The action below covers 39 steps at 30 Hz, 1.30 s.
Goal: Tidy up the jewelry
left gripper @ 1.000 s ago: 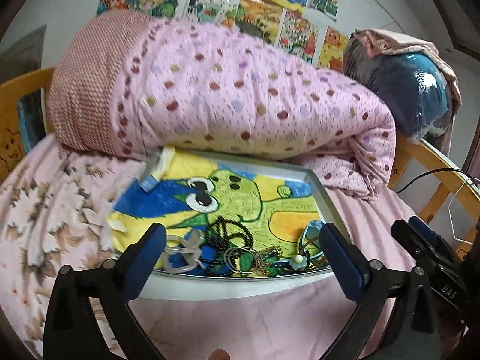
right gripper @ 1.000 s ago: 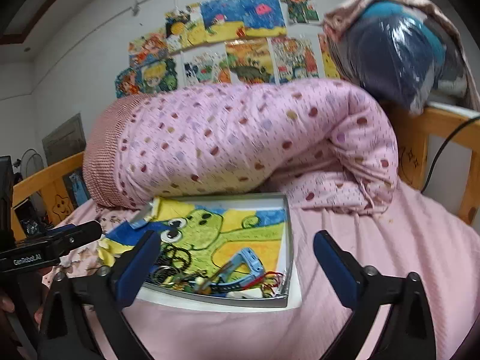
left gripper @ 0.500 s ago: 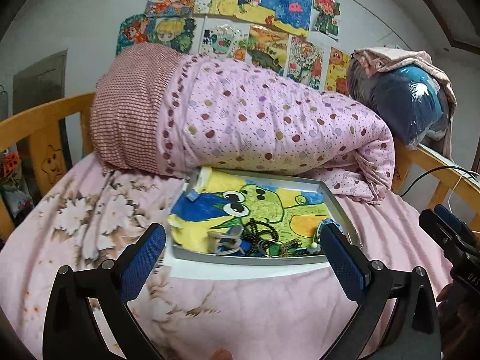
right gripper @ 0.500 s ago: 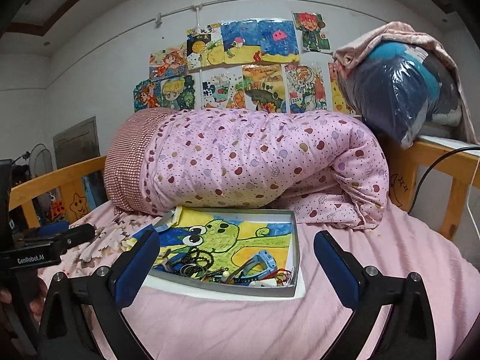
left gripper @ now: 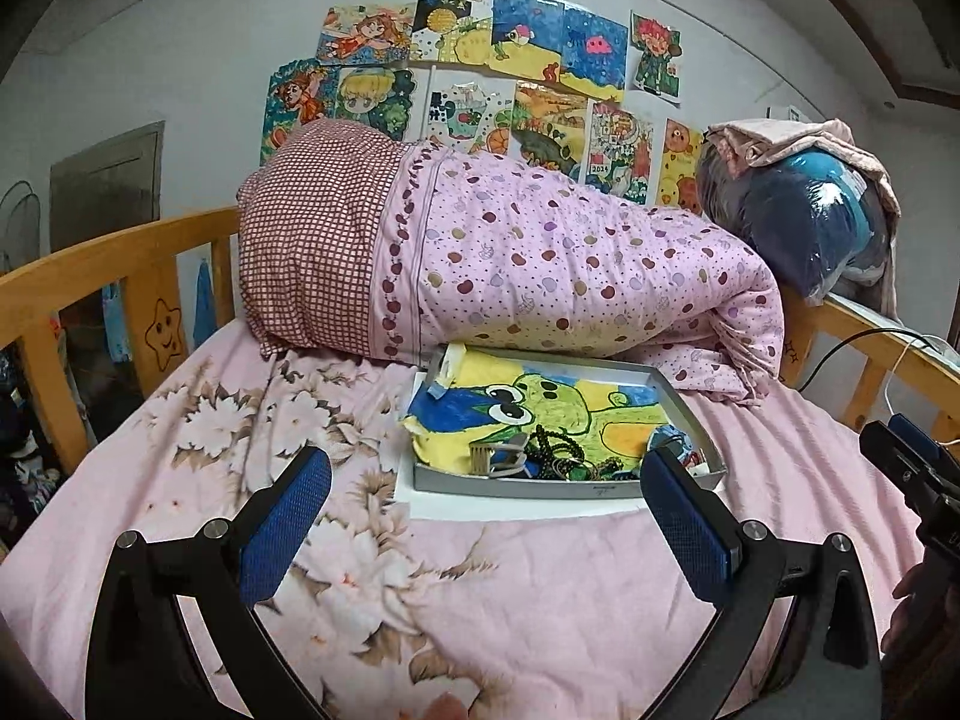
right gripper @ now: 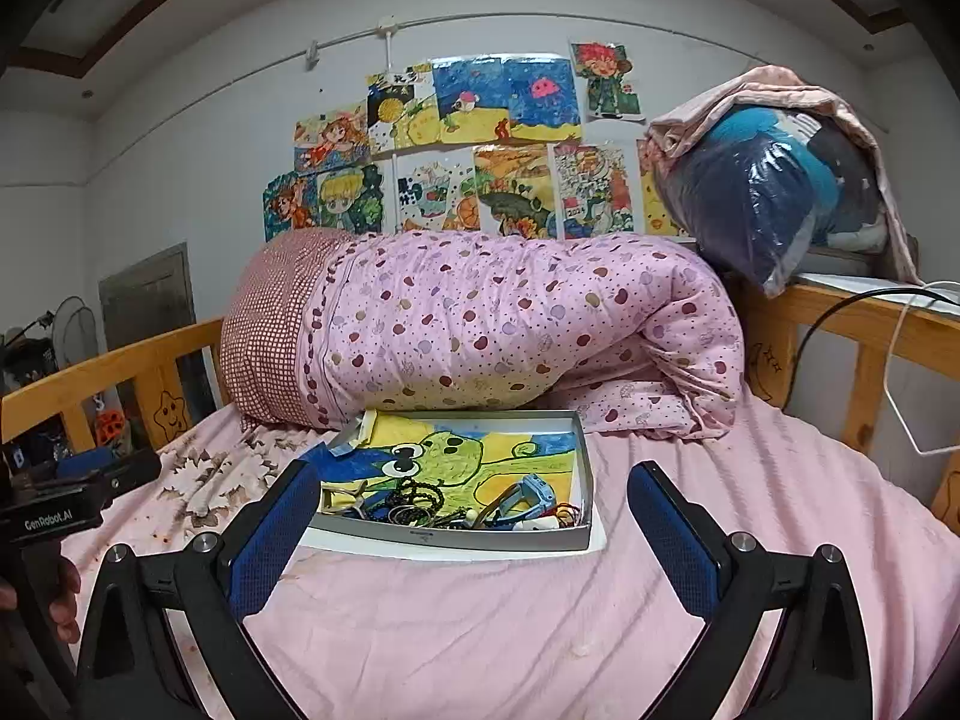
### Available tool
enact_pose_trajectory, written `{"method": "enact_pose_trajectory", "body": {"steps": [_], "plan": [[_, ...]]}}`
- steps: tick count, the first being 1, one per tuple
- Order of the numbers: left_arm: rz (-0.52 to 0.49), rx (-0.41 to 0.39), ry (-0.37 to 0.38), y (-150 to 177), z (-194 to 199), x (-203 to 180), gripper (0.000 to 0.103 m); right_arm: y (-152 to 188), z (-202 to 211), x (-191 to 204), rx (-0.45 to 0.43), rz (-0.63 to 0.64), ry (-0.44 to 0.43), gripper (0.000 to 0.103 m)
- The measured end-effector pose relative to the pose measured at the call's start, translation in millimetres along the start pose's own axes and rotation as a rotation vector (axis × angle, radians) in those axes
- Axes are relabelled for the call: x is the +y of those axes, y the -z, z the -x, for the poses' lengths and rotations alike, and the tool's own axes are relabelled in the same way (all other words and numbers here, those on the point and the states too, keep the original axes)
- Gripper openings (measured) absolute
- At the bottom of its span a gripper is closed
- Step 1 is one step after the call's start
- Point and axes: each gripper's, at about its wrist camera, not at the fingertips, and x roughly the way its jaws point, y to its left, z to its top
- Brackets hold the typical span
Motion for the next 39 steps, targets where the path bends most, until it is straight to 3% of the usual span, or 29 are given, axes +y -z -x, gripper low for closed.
{"method": "enact_pose_trajectory", "body": {"steps": [17, 39], "plan": [[0.018, 0.024, -0.010, 34, 35, 14, 0.101, 25, 32, 29, 0.040, -0.010, 0.024, 0.103], [-0.018, 0.052, -0.035, 60, 35, 7, 0.101, 52, 13, 28, 0.135, -0.029, 0.044, 0.103]]}}
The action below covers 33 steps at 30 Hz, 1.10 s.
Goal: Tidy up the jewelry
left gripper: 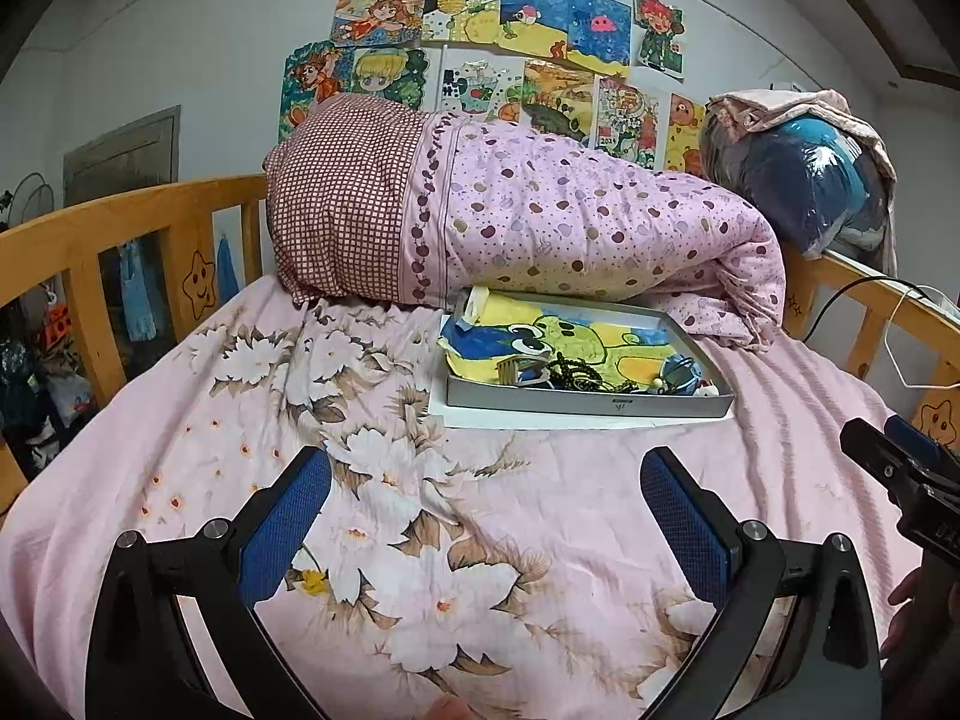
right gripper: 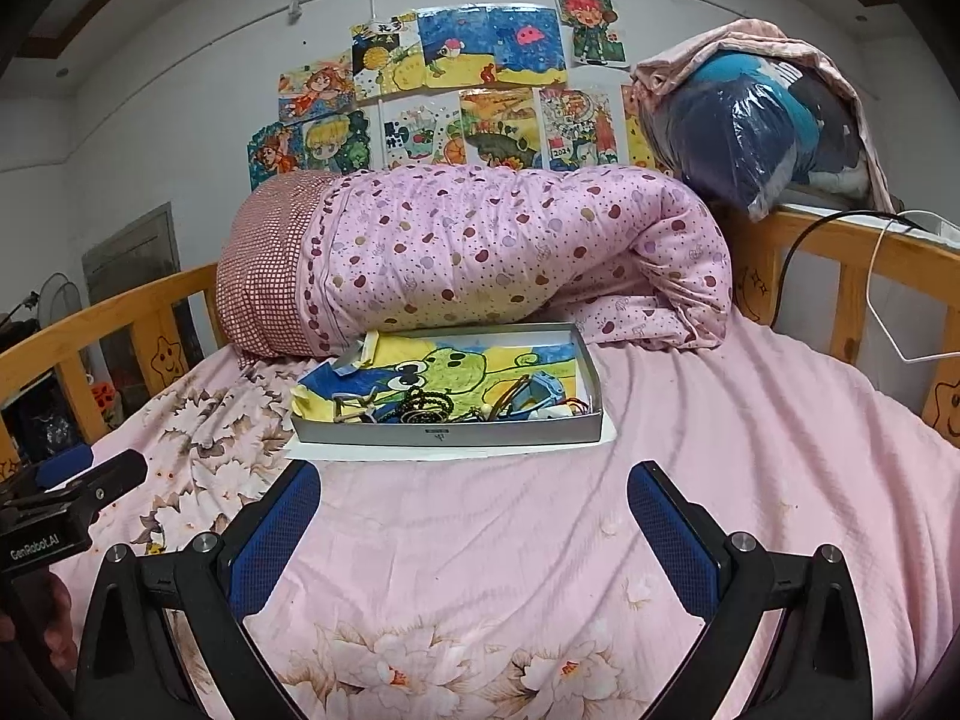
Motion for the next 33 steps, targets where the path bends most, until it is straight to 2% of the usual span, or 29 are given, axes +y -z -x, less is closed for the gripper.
{"method": "enact_pose_trajectory", "body": {"steps": [33], "plan": [[-0.011, 0.027, 0.021, 5.8, -1.3, -0.6, 0.101, 2.2, -1.3, 1.3, 0.011, -0.003, 0.004, 0.103]]}}
